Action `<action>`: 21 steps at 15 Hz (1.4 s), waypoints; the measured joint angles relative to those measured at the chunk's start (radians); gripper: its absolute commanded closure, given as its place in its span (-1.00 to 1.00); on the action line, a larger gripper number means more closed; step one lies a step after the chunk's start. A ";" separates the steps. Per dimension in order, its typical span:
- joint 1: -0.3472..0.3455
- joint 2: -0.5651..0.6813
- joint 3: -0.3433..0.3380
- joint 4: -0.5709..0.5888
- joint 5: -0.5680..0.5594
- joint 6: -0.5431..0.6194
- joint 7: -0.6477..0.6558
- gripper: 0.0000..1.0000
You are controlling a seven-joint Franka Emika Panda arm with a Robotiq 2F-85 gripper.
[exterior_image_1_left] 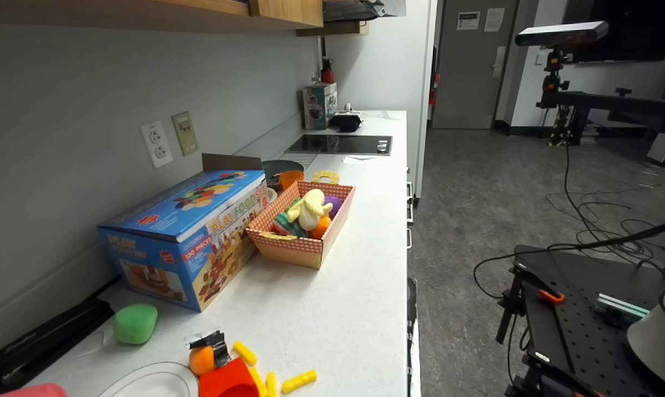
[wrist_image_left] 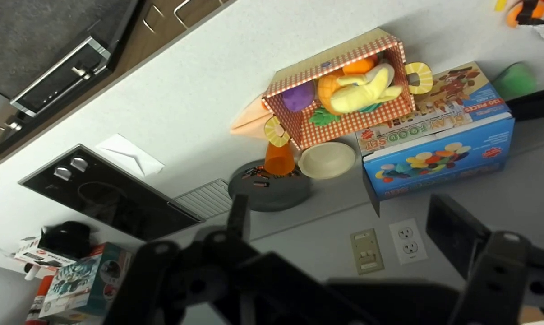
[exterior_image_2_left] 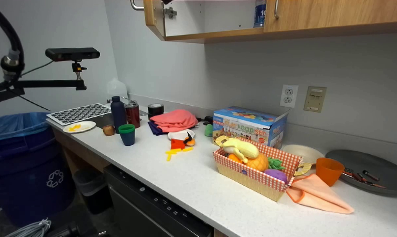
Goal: Open the left side of the drawer.
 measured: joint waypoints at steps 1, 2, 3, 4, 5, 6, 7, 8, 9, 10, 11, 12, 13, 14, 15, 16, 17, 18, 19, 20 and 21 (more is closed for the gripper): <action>0.000 0.000 0.000 0.000 0.000 0.001 0.000 -1.00; 0.000 0.000 0.000 0.000 0.000 0.001 0.000 -1.00; 0.000 0.000 0.000 0.000 0.000 0.001 0.000 -1.00; 0.000 0.000 0.000 0.000 0.000 0.001 0.000 -1.00; 0.000 0.000 0.000 0.000 0.000 0.001 0.000 -1.00; 0.000 0.000 0.000 0.000 0.000 0.001 0.000 -1.00; -0.002 0.001 0.002 0.000 0.000 0.005 0.000 -1.00; -0.006 0.002 0.005 -0.002 0.000 0.017 0.001 -1.00; -0.010 0.002 0.007 -0.006 0.000 0.044 0.003 -1.00; -0.014 0.002 0.009 -0.013 0.000 0.077 0.005 -1.00; -0.016 0.002 0.010 -0.021 0.000 0.113 0.007 -1.00; -0.017 0.002 0.009 -0.031 0.002 0.150 0.008 -1.00; -0.017 0.002 0.009 -0.041 0.008 0.185 0.008 -1.00; -0.017 0.002 0.009 -0.051 0.019 0.216 0.008 -1.00; -0.015 0.002 0.008 -0.060 0.041 0.239 0.007 -1.00; -0.012 0.002 0.006 -0.067 0.066 0.256 0.005 -1.00; -0.003 0.014 0.010 -0.083 0.098 0.304 0.004 -1.00; 0.013 0.044 0.018 -0.106 0.132 0.370 0.005 -1.00; 0.032 0.086 0.025 -0.127 0.166 0.439 0.006 -1.00; 0.051 0.140 0.033 -0.142 0.201 0.508 0.006 -1.00; 0.076 0.197 0.041 -0.151 0.236 0.572 0.006 -1.00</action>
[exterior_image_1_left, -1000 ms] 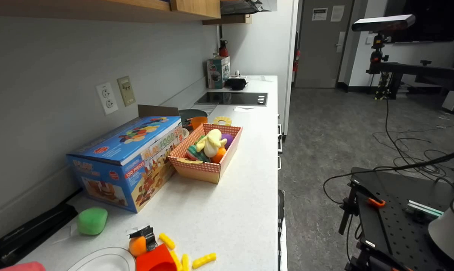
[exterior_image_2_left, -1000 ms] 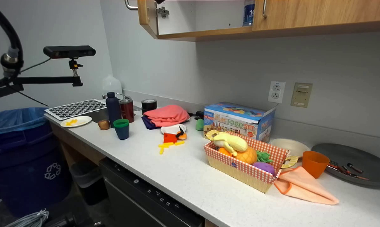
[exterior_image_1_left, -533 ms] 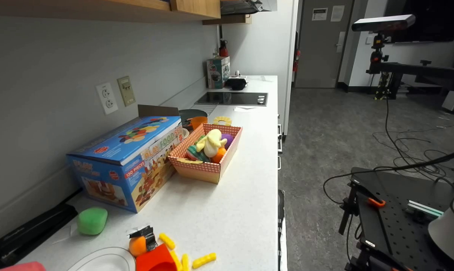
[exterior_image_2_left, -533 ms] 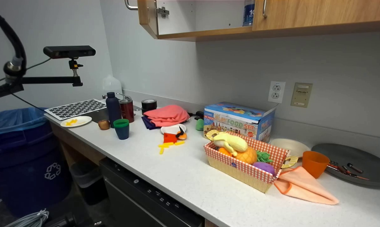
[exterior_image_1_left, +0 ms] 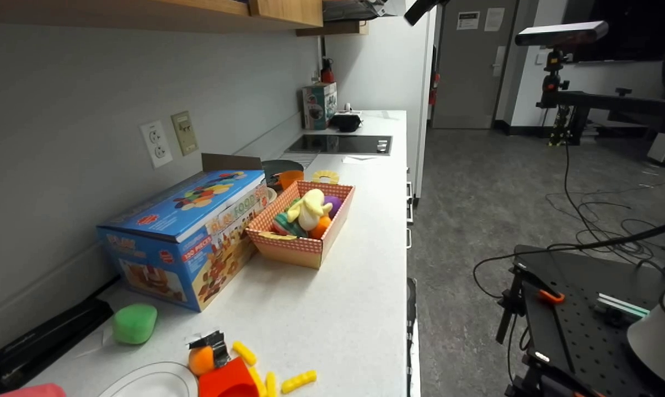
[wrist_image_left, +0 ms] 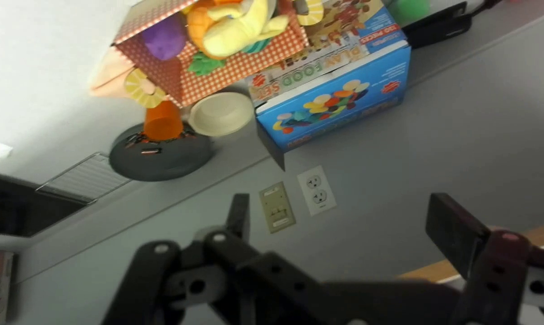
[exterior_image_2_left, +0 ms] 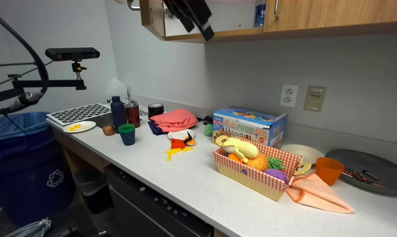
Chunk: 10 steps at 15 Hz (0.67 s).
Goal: Open the left side of the drawer.
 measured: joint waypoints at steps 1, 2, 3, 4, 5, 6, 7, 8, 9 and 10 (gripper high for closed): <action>0.028 0.058 0.003 -0.003 0.032 0.059 -0.001 -1.00; 0.044 0.106 -0.007 0.003 0.072 0.105 -0.018 -1.00; 0.055 0.140 -0.029 0.015 0.110 0.132 -0.049 -1.00; 0.074 0.176 -0.052 0.025 0.145 0.158 -0.077 -1.00; 0.090 0.204 -0.074 0.038 0.182 0.170 -0.109 -1.00; 0.106 0.227 -0.089 0.052 0.212 0.173 -0.137 -1.00; 0.121 0.242 -0.104 0.064 0.236 0.173 -0.162 -1.00; 0.129 0.251 -0.114 0.073 0.253 0.170 -0.185 -1.00; 0.132 0.254 -0.117 0.077 0.262 0.163 -0.202 -1.00; 0.132 0.253 -0.117 0.080 0.263 0.151 -0.212 -1.00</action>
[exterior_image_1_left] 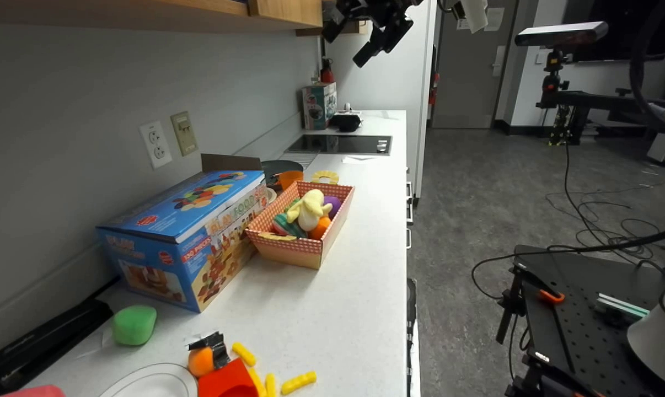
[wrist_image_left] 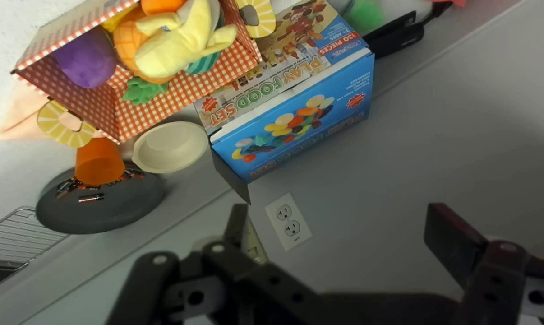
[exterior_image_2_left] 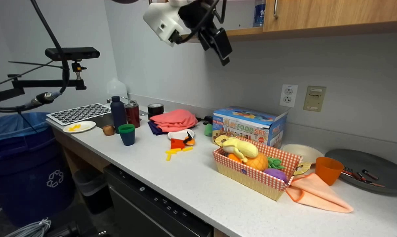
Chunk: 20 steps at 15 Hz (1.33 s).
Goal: Open the left side of the drawer.
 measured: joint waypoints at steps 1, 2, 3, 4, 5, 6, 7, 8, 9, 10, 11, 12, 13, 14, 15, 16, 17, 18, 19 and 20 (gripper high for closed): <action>0.000 -0.003 0.000 0.002 0.000 -0.019 -0.011 -1.00; -0.001 -0.008 0.001 0.005 -0.004 -0.046 -0.020 -1.00; -0.005 -0.013 0.005 0.009 -0.015 -0.081 -0.027 -1.00; -0.011 -0.023 0.012 0.012 -0.034 -0.121 -0.029 -1.00; -0.019 -0.036 0.023 0.012 -0.058 -0.162 -0.029 -1.00; -0.026 -0.052 0.036 0.010 -0.082 -0.205 -0.030 -1.00; -0.033 -0.074 0.053 0.005 -0.108 -0.248 -0.032 -1.00; -0.036 -0.101 0.070 -0.004 -0.129 -0.285 -0.034 -1.00; -0.037 -0.133 0.090 -0.018 -0.147 -0.318 -0.035 -1.00; -0.036 -0.168 0.112 -0.033 -0.161 -0.344 -0.037 -1.00; -0.035 -0.205 0.139 -0.050 -0.169 -0.369 -0.037 -1.00; -0.032 -0.242 0.166 -0.065 -0.173 -0.389 -0.036 -1.00; -0.027 -0.277 0.197 -0.079 -0.173 -0.408 -0.033 -1.00; -0.019 -0.308 0.228 -0.089 -0.173 -0.421 -0.024 -1.00; -0.010 -0.337 0.260 -0.098 -0.173 -0.438 -0.014 -1.00; 0.004 -0.362 0.292 -0.104 -0.173 -0.449 0.004 -1.00; 0.022 -0.380 0.325 -0.107 -0.173 -0.454 0.029 -1.00; 0.039 -0.394 0.356 -0.108 -0.173 -0.461 0.055 -1.00; 0.055 -0.405 0.383 -0.108 -0.173 -0.466 0.080 -1.00; 0.069 -0.414 0.407 -0.108 -0.173 -0.470 0.104 -1.00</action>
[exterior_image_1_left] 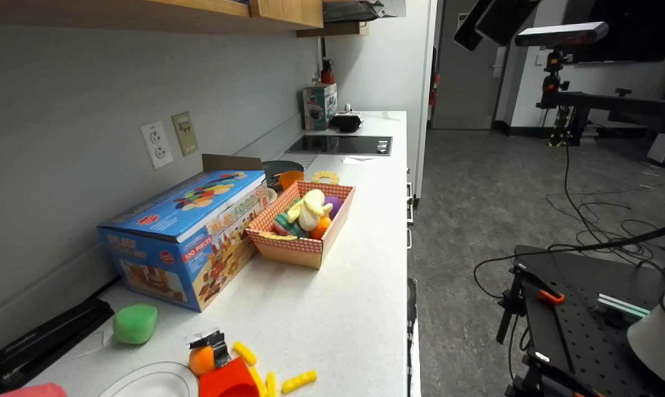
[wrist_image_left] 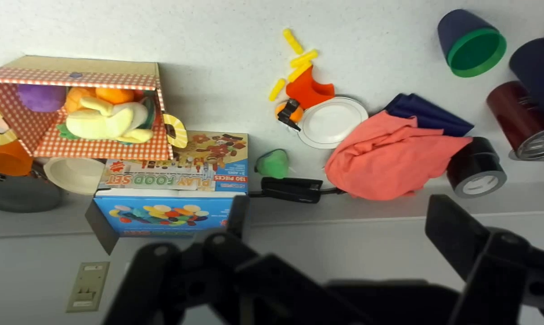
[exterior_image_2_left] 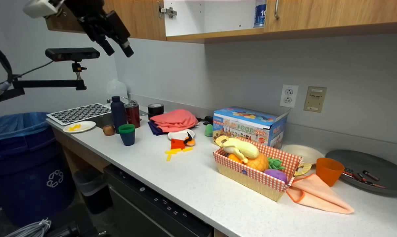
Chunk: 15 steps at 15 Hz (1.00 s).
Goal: Open the left side of the drawer.
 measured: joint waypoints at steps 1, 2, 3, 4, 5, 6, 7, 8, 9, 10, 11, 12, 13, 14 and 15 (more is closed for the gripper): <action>0.011 -0.008 0.019 0.000 0.000 -0.005 0.022 -1.00; 0.016 -0.014 0.035 -0.001 0.000 -0.011 0.040 -1.00; 0.016 -0.021 0.048 -0.002 -0.003 -0.014 0.055 -1.00; 0.016 -0.027 0.056 -0.007 -0.011 -0.015 0.067 -1.00; 0.015 -0.033 0.060 -0.012 -0.024 -0.016 0.078 -1.00; 0.012 -0.038 0.061 -0.017 -0.043 -0.018 0.087 -1.00; 0.009 -0.045 0.061 -0.022 -0.063 -0.023 0.095 -1.00; 0.003 -0.054 0.061 -0.027 -0.084 -0.029 0.102 -1.00; -0.003 -0.066 0.061 -0.029 -0.106 -0.036 0.110 -1.00; -0.011 -0.080 0.061 -0.031 -0.125 -0.039 0.119 -1.00; -0.018 -0.097 0.061 -0.032 -0.140 -0.039 0.129 -1.00; -0.026 -0.115 0.061 -0.032 -0.150 -0.039 0.139 -1.00; -0.033 -0.136 0.061 -0.032 -0.159 -0.037 0.149 -1.00; -0.039 -0.158 0.061 -0.032 -0.165 -0.034 0.161 -1.00; -0.044 -0.180 0.061 -0.033 -0.166 -0.026 0.172 -1.00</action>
